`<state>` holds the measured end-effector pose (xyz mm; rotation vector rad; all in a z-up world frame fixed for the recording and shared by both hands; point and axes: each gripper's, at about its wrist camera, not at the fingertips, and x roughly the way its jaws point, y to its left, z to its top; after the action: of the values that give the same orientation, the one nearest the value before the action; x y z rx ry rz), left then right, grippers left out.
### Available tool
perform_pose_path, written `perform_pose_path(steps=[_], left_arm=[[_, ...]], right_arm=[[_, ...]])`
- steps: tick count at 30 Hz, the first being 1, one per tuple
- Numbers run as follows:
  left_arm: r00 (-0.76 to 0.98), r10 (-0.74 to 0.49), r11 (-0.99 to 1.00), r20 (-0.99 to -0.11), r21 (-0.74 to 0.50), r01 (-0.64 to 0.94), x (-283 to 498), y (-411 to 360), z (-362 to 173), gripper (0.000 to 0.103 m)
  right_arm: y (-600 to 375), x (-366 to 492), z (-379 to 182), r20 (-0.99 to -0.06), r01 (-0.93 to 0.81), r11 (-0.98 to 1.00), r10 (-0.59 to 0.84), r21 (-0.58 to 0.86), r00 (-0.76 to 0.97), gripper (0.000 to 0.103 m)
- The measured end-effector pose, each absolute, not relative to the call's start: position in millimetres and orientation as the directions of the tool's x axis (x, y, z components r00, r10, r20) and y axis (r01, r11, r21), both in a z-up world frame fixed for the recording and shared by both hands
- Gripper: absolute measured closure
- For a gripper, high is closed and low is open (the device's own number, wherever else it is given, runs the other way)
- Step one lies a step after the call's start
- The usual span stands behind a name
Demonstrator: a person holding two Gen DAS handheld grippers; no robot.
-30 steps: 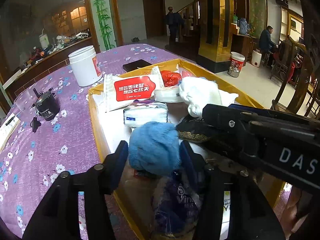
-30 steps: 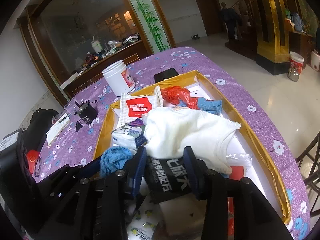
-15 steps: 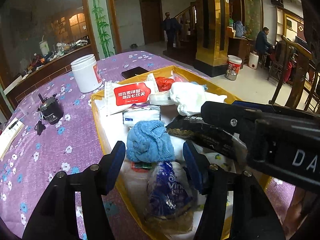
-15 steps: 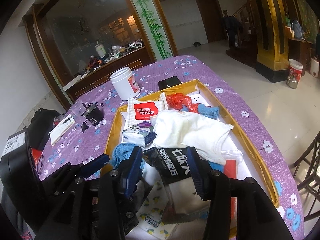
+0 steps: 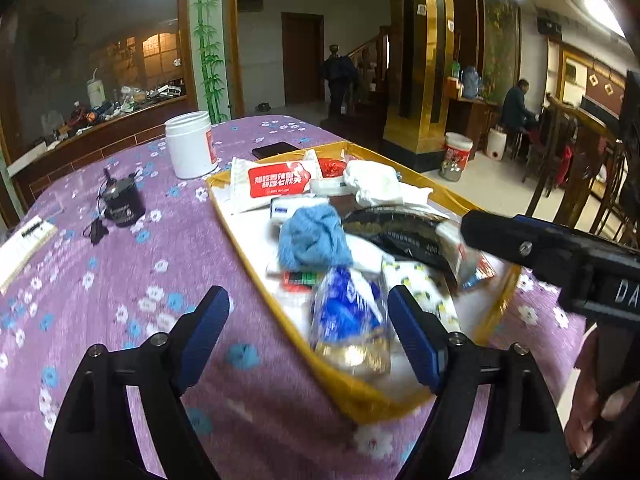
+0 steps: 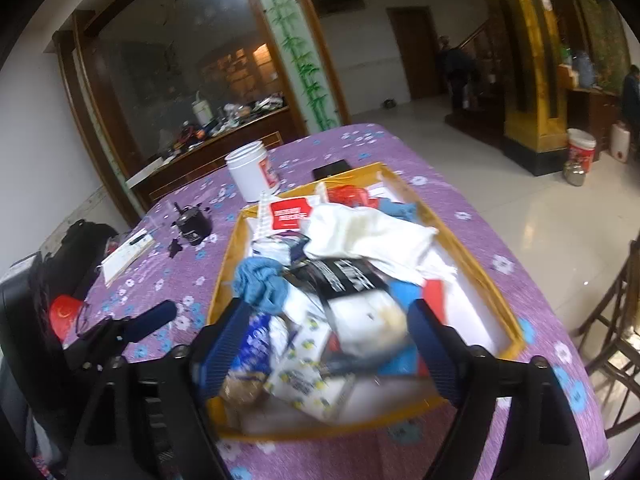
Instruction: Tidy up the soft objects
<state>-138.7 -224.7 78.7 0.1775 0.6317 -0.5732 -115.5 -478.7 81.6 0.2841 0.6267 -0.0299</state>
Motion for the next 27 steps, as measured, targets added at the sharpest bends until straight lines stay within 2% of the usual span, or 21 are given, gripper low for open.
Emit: perform_pose_path(steps=[6,10,13,18,27], left_arm=[[0.703,-0.389,0.855,-0.595,0.050,0.516,-149,-207,72,0.021],[0.705,-0.397,0.861,-0.588,0.028,0.508,-145,-201,74,0.021],[0.747,-0.326,0.892,-0.579,0.073,0.447,-143,-200,73,0.020],[0.746,-0.237,0.907,-0.622,0.133,0.400,-137,-204,66,0.020],[0.723,-0.202,0.904,-0.661,0.158,0.397,-134,-206,62,0.020]], right_arm=[[-460,-143,79,-0.500,0.151,0.964,-0.023,0.217,0.865,0.002],[-445,-149,77,-0.471,0.165,0.972,-0.068,0.167,0.880,0.001],[-444,-150,72,-0.469,0.193,0.967,-0.094,0.168,0.878,0.001],[-446,-148,69,-0.464,0.212,0.965,-0.118,0.155,0.878,0.001],[-450,-148,66,-0.464,0.222,0.959,-0.119,0.174,0.878,0.001]])
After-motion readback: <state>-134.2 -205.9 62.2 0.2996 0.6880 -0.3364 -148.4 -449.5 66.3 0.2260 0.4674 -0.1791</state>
